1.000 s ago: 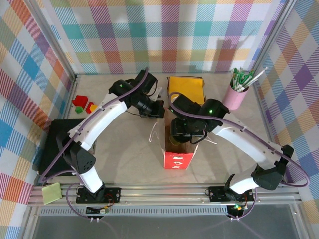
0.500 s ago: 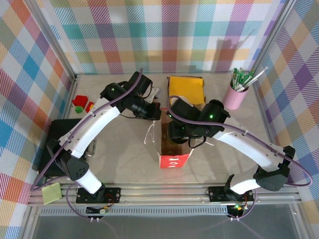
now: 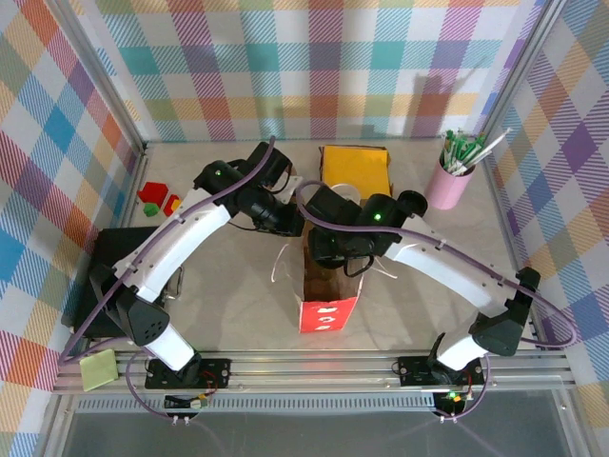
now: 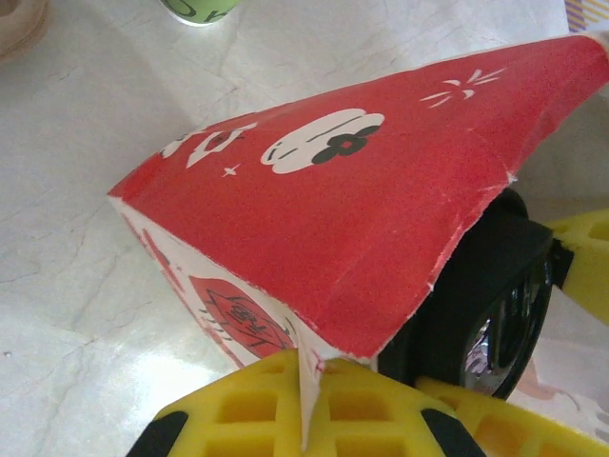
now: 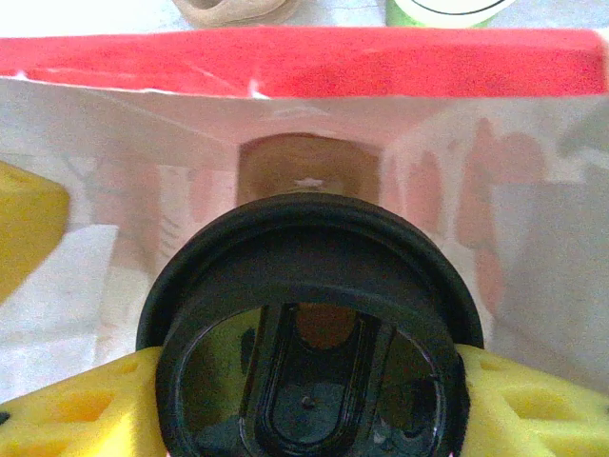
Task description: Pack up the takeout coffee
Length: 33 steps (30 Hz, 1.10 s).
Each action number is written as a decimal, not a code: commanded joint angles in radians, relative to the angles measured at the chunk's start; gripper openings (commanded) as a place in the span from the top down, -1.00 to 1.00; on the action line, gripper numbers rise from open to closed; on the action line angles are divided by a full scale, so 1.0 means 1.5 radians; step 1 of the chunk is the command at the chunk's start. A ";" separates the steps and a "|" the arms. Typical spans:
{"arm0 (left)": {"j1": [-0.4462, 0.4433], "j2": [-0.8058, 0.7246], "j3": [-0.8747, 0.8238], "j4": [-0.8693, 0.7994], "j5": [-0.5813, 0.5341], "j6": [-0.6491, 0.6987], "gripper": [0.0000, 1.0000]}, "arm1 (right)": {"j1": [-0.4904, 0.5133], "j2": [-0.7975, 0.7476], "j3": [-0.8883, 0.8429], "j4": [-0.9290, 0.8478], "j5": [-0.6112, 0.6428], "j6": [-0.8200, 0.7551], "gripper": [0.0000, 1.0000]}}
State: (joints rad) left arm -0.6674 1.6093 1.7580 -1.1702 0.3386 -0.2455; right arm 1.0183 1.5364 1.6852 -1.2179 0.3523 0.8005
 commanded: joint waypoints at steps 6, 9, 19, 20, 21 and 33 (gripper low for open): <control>0.024 0.013 -0.035 0.049 0.016 -0.024 1.00 | -0.037 0.043 0.030 0.028 -0.071 -0.017 -0.11; 0.038 0.009 -0.049 0.063 0.027 -0.033 1.00 | -0.050 0.068 0.043 0.000 -0.087 -0.013 -0.09; 0.052 0.012 -0.068 0.079 0.040 -0.040 1.00 | -0.083 0.138 0.087 -0.054 -0.116 -0.006 -0.08; 0.053 0.012 -0.069 0.079 0.040 -0.038 1.00 | -0.085 0.146 0.097 -0.064 -0.117 -0.004 -0.09; 0.054 0.012 -0.069 0.079 0.040 -0.039 1.00 | -0.088 0.152 0.103 -0.071 -0.120 -0.004 -0.08; 0.064 0.008 -0.081 0.085 0.044 -0.035 1.00 | -0.100 0.220 0.162 -0.133 -0.119 -0.004 -0.08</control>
State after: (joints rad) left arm -0.5816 1.6218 1.6539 -1.0546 0.3916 -0.2985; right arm 0.8703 1.8458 1.9045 -1.3697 0.1806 0.7883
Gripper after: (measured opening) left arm 0.050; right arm 0.639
